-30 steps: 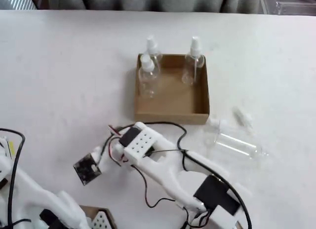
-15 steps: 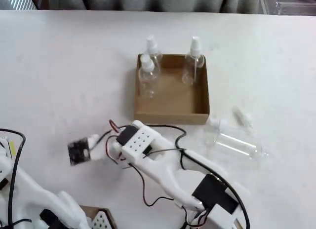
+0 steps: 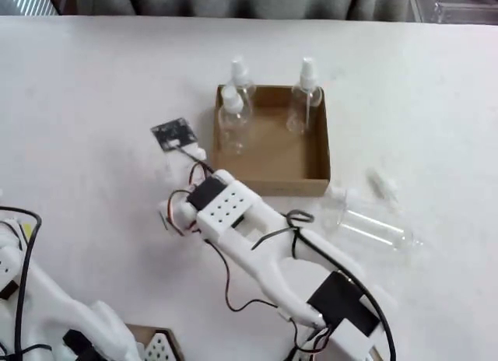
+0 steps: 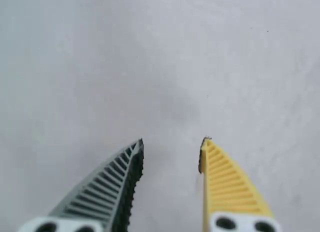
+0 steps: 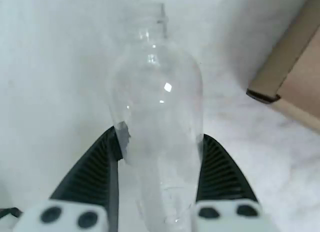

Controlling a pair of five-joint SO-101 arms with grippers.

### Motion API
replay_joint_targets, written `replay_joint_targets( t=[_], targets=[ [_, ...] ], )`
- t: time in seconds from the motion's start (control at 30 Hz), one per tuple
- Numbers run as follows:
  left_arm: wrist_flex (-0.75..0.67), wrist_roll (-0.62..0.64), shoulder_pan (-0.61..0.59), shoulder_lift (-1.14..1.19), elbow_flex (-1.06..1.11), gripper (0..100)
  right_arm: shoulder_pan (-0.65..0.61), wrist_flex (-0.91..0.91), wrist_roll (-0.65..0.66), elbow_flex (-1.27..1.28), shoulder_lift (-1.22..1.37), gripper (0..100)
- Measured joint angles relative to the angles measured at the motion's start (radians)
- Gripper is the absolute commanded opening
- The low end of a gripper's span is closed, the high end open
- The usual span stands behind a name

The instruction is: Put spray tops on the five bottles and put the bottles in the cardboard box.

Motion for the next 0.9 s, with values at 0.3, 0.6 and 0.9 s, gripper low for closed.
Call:
replay_joint_targets(
  t=[0.3, 0.6, 0.9],
  targets=[
    [0.0, 0.048, -0.002, 0.0, 0.002, 19, -0.014, 0.009, 0.003, -0.023, 0.034, 38.2],
    [0.044, 0.313, 0.06, 0.0, 0.002, 19, -0.011, 0.331, 0.178, -0.222, -0.172, 23.8],
    [0.321, 0.344, 0.353, -0.002, -0.069, 19, 0.143, 0.594, 0.373, -0.245, -0.433, 3.6]
  ],
)
